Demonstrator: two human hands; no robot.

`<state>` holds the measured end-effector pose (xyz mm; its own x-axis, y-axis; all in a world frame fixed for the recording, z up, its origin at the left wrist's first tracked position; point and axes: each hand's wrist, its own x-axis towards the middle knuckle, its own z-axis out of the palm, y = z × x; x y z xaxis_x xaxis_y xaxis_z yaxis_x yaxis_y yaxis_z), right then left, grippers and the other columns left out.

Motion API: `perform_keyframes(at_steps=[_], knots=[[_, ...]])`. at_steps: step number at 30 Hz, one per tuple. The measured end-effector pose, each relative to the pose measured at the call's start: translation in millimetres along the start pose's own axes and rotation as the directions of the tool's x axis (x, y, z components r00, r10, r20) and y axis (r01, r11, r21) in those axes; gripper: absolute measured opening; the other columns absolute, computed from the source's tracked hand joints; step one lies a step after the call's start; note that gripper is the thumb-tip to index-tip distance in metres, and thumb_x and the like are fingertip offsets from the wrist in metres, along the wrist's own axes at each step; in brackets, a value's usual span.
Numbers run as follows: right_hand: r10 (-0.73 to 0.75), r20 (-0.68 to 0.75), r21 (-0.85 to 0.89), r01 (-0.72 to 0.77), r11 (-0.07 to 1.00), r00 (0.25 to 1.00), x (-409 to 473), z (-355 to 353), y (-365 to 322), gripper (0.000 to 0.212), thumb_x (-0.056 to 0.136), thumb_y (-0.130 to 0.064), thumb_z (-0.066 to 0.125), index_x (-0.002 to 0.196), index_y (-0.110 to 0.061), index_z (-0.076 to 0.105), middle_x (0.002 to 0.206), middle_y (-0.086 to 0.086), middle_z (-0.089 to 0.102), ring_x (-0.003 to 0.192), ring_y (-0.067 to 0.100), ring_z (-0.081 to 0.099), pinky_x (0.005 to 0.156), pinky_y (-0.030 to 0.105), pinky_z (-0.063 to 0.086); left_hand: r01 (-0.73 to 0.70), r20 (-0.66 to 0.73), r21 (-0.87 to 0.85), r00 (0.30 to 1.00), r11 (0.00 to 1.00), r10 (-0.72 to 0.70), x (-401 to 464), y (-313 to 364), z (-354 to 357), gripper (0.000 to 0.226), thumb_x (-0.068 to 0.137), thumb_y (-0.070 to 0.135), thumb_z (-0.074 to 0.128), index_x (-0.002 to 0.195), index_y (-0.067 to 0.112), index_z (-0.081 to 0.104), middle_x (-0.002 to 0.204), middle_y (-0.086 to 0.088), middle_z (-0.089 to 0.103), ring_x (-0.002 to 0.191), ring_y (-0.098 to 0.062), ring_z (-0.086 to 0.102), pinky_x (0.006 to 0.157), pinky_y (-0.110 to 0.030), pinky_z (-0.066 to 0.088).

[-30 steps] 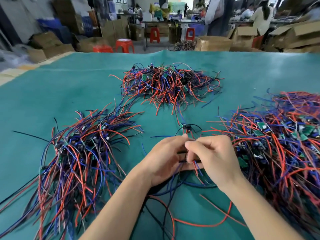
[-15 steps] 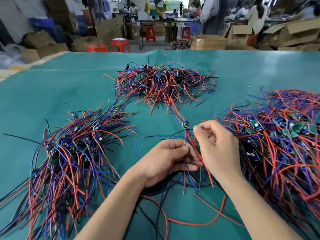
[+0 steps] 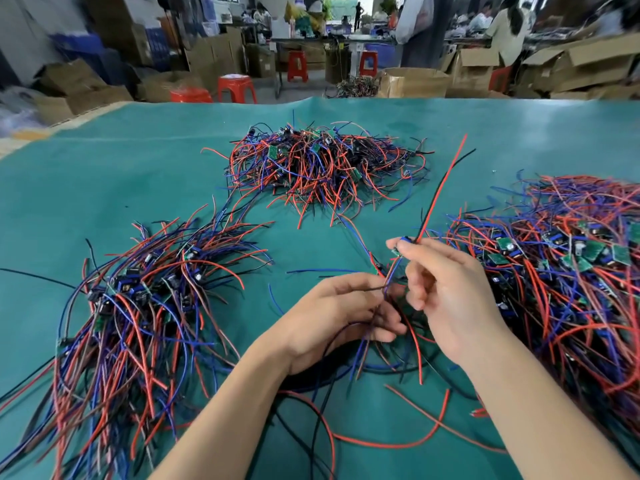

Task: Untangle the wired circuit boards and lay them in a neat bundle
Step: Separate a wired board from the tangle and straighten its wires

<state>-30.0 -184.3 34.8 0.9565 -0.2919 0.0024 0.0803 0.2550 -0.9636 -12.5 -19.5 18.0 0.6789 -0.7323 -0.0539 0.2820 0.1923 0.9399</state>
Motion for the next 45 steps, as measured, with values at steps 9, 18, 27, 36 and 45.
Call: perform_keyframes(at_steps=[9,18,27,36,45], knots=[[0.122,0.206,0.204,-0.165,0.965,0.971,-3,2,-5,0.013,0.068,-0.017,0.069,0.072,-0.008,0.078,0.055,0.001,0.055,0.042,0.009,0.044,0.037,0.020,0.034,0.023,-0.035,-0.170,0.999,0.985,-0.029,0,10,-4,0.042,0.089,0.036,0.055,0.118,0.005,0.060,0.110,-0.017,0.064,0.104,-0.031,0.063,0.080,-0.039,0.057],[0.174,0.208,-0.093,-0.157,0.983,0.963,-4,2,5,0.047,0.061,-0.034,0.081,0.093,-0.001,0.076,0.058,0.000,0.053,0.044,0.009,0.037,0.036,0.018,0.024,-0.027,-0.094,-0.099,0.995,0.995,0.018,2,1,-7,0.019,0.096,0.020,0.059,0.100,0.003,0.067,0.079,-0.011,0.061,0.076,-0.018,0.064,0.074,-0.029,0.057],[0.150,0.152,-0.004,-0.151,0.988,0.977,-1,-2,8,0.024,0.088,-0.020,0.068,0.095,0.001,0.078,0.062,0.004,0.057,0.052,0.014,0.047,0.040,0.020,0.034,-0.067,-0.174,-0.050,0.983,0.996,0.058,3,0,-5,0.014,0.092,0.008,0.061,0.080,0.005,0.068,0.065,-0.004,0.059,0.062,-0.015,0.056,0.062,-0.024,0.053],[-0.222,-0.057,-0.423,0.178,0.888,0.973,9,-10,21,0.036,0.088,-0.032,0.073,0.076,0.002,0.070,0.057,0.012,0.055,0.051,0.024,0.044,0.048,0.037,0.038,-0.072,-0.163,0.055,0.983,0.996,0.080,2,1,-1,0.015,0.086,0.011,0.063,0.072,0.009,0.065,0.082,-0.020,0.047,0.053,-0.013,0.046,0.050,-0.021,0.042],[-0.605,-0.087,-0.766,0.335,0.549,0.792,9,-18,11,0.047,0.092,-0.035,0.068,0.059,-0.006,0.050,0.051,0.004,0.044,0.055,0.026,0.039,0.059,0.037,0.034,-0.070,-0.142,0.062,0.987,0.996,0.078,2,3,2,0.018,0.080,0.011,0.061,0.063,0.017,0.059,0.070,-0.005,0.061,0.049,-0.011,0.042,0.046,-0.019,0.037]])
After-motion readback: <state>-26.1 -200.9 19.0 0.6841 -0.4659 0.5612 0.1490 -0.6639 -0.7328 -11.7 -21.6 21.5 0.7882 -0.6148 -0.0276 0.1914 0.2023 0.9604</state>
